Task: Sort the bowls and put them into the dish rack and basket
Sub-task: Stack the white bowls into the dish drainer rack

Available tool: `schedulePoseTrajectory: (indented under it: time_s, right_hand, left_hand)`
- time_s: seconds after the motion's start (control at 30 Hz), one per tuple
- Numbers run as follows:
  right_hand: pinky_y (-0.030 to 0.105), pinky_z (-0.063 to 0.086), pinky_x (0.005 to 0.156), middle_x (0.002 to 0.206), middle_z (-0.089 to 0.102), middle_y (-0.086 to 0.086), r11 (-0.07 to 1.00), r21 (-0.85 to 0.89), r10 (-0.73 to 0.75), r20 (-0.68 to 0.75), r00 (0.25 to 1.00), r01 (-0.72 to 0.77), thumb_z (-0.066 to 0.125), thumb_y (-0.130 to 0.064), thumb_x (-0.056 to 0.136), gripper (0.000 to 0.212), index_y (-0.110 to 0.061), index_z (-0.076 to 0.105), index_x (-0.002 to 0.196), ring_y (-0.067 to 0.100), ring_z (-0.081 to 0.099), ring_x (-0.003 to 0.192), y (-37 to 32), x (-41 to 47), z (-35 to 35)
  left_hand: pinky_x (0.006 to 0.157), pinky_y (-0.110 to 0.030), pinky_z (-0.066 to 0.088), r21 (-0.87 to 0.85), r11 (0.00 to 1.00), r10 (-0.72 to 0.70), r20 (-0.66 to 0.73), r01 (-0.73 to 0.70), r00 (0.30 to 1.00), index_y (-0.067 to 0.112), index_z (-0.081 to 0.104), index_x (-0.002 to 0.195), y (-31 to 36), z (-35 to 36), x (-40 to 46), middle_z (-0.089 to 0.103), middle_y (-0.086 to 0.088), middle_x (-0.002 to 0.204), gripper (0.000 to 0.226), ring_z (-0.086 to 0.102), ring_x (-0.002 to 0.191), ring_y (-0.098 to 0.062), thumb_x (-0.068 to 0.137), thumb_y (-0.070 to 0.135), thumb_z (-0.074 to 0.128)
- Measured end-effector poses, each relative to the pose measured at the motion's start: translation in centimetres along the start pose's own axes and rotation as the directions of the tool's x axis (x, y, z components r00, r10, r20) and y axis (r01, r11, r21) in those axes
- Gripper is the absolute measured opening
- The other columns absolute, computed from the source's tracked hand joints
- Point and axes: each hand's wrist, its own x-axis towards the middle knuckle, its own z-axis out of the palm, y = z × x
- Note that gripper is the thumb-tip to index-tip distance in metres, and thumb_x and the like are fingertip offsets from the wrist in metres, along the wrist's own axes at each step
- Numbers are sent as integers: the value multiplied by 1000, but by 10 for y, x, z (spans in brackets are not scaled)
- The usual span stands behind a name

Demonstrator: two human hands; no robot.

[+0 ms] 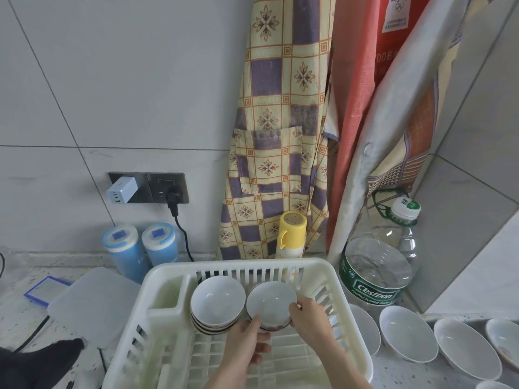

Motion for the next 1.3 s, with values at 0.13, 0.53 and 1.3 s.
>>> schedulePoseTrajectory:
  time_s: [0.13, 0.53, 1.3]
  right_hand:
    - [26, 39, 56, 79, 72, 7, 998, 68, -16, 17, 1000, 15, 48, -22, 89, 23, -19, 66, 104, 18, 55, 65, 5, -1, -2]
    - [14, 40, 47, 68, 69, -1, 978, 207, -5, 15, 1000, 2, 53, -26, 93, 38, -24, 55, 132, 4, 63, 61, 11, 1, 2]
    - [25, 41, 55, 67, 73, -3, 731, 663, 42, -279, 959, 160, 53, -16, 96, 19, -27, 69, 99, 10, 55, 58, 75, -109, -109]
  left_hand:
    - [37, -18, 31, 30, 1000, 4, -4, -4, 1000, 4, 62, 95, 1, 0, 0, 73, -20, 79, 17, 57, 38, -17, 100, 19, 55]
    - [38, -19, 32, 58, 998, -4, -25, 6, 1000, 0, 62, 93, -2, 3, 8, 73, -17, 73, 19, 58, 39, -13, 101, 12, 50]
    - [38, -21, 19, 15, 998, 53, 377, -64, 925, 14, 60, 70, 10, 55, -121, 53, -1, 59, 34, 35, 42, -10, 98, 31, 51]
